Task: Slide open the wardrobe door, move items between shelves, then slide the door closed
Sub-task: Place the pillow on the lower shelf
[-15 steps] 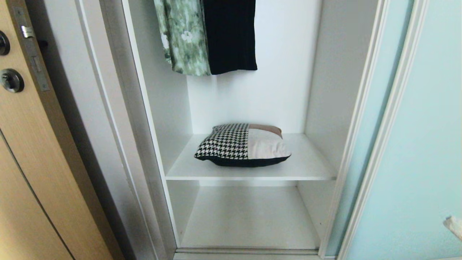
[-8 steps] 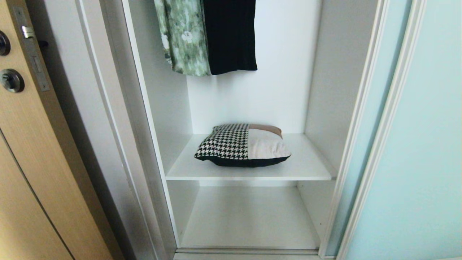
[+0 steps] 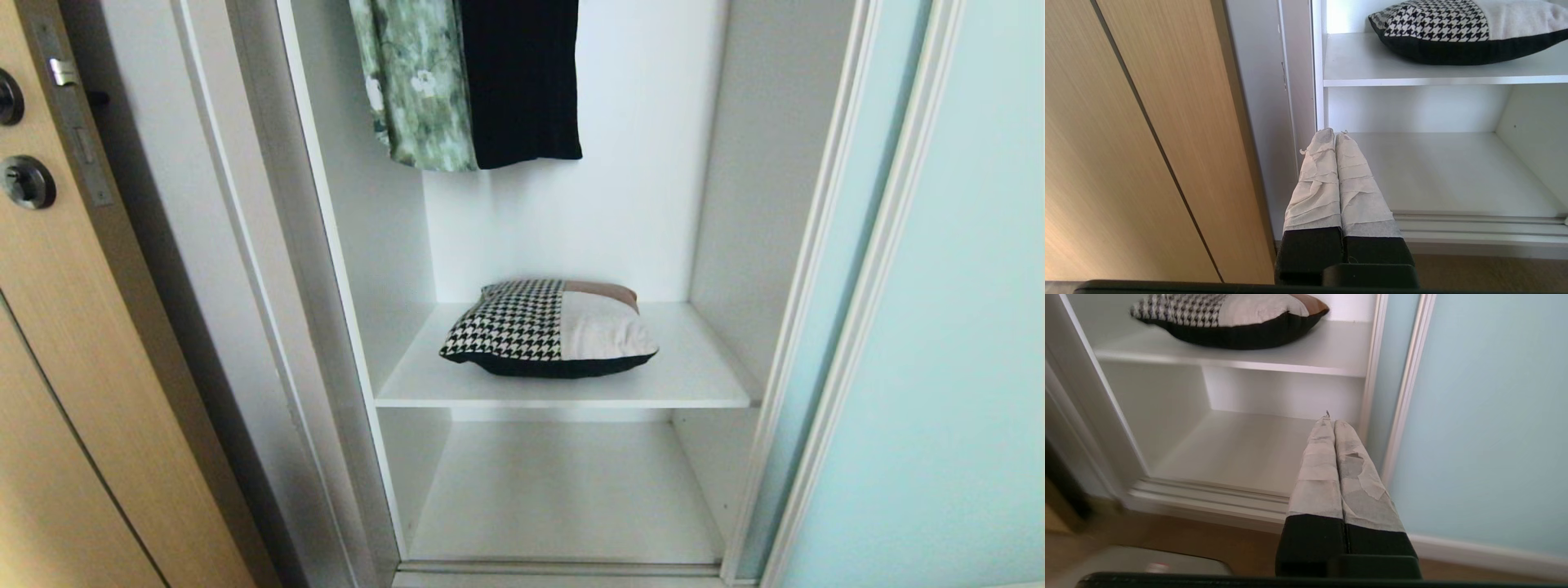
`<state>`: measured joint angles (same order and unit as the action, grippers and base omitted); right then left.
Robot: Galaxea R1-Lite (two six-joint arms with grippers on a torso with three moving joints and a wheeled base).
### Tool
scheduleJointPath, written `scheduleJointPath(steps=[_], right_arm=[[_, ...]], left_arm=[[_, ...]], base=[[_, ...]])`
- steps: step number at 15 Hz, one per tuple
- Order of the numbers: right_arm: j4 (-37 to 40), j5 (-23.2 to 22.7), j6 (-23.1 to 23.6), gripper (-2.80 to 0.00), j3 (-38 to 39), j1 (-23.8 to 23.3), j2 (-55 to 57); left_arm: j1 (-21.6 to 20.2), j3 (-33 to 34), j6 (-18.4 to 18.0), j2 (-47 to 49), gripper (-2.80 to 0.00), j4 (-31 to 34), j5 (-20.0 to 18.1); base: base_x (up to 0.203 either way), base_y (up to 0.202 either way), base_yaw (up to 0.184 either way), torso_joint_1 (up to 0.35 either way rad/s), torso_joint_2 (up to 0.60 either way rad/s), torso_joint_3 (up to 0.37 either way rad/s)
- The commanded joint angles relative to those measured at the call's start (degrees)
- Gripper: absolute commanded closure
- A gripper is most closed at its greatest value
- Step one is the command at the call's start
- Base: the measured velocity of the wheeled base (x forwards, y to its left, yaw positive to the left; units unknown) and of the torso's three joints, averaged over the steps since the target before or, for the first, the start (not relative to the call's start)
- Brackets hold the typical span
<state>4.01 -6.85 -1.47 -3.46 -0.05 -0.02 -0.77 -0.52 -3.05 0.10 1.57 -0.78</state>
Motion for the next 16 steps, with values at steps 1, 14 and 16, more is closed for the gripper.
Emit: scheduleJointPath(steps=[1,14,16], right_arm=[[-0.5,0.5,2.0,0.0,0.2,0.0,0.0],[-3.6,5.9,4.2,0.0,3.3,0.0,-0.1],[-4.2,5.9,3.8,0.0,3.5,0.0,-0.1]], left_arm=[[0.0,0.0,0.0,0.1,0.0,0.0,0.0],[0.0,0.0,0.0,0.1,0.0,0.0,0.0],[0.0,0.0,0.0,0.1,0.0,0.0,0.0]], base=[[0.0,0.0,0.0,0.0,0.0,0.0],[0.0,0.0,0.0,0.0,0.0,0.0],[0.0,0.0,0.0,0.0,0.0,0.0]])
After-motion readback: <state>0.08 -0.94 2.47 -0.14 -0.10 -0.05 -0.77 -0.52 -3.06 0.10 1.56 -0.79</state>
